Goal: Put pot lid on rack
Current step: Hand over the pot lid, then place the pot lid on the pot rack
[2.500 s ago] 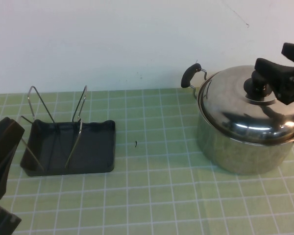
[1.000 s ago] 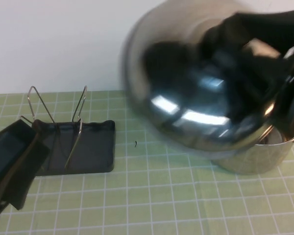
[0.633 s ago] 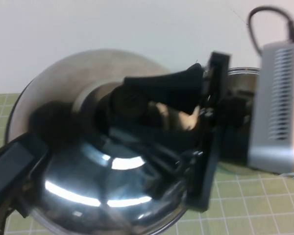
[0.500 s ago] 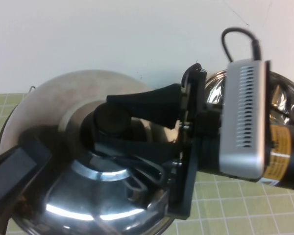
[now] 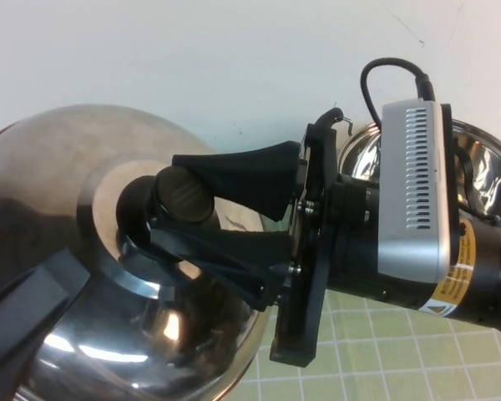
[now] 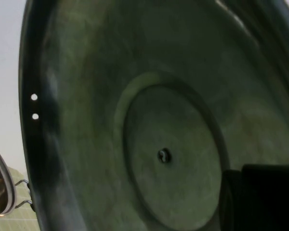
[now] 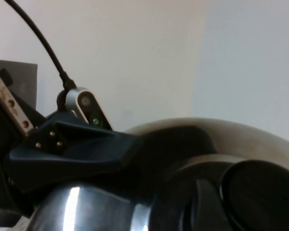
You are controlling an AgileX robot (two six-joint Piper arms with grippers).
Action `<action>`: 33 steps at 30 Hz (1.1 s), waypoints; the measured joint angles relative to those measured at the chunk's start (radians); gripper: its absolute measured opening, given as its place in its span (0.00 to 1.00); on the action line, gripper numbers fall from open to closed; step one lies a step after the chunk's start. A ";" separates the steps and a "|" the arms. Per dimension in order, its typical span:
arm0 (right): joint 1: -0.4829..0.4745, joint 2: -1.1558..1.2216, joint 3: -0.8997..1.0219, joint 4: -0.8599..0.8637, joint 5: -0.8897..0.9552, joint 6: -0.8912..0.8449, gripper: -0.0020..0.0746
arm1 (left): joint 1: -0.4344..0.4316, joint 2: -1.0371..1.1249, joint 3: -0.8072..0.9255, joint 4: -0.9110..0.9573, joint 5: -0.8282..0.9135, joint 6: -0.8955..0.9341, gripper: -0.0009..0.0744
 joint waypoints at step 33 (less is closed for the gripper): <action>0.000 -0.369 -0.004 -0.320 0.663 -0.010 0.03 | 0.000 0.544 -0.507 0.764 0.438 0.139 0.16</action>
